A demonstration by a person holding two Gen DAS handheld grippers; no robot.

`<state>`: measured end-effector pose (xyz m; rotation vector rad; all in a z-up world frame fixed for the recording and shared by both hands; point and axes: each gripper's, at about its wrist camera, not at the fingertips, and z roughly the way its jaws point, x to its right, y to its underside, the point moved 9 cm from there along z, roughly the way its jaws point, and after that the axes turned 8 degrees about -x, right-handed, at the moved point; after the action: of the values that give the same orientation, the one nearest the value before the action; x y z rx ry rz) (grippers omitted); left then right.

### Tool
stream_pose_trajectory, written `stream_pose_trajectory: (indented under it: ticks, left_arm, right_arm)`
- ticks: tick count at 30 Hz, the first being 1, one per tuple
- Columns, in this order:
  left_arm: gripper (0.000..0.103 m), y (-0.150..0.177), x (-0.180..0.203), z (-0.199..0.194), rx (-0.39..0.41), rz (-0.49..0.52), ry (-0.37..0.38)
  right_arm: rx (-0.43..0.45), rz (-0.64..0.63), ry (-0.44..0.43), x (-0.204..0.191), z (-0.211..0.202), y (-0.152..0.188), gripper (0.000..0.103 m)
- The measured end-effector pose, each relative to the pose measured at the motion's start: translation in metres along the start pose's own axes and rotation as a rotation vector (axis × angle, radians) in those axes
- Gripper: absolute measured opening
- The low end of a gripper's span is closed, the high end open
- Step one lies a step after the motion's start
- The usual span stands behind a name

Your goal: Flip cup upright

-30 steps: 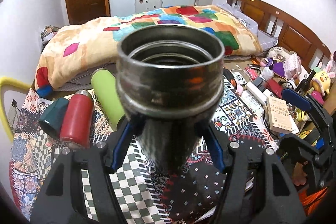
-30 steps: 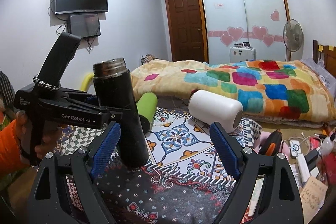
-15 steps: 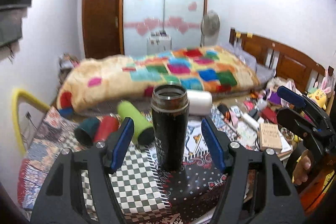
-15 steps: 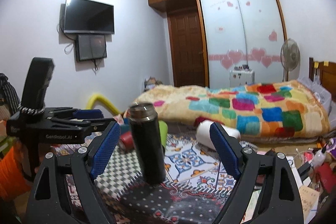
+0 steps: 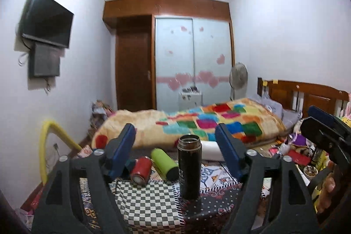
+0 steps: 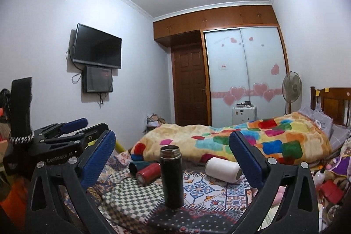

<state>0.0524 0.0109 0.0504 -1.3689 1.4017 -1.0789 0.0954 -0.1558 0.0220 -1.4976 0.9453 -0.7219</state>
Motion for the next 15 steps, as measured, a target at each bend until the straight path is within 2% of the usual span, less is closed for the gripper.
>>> stream_pose_trajectory:
  ticks: [7,15]
  left_arm:
    - [0.100,0.003,-0.001,-0.022,0.045,-0.004,-0.018]
    - [0.103,0.010,-0.006,-0.025,0.041,-0.013,-0.025]
  right_arm:
    - [-0.015,0.014,0.021,-0.002,-0.005,0.005,0.103]
    - [-0.036,0.034,0.027,0.002,-0.004,0.013,0.103]
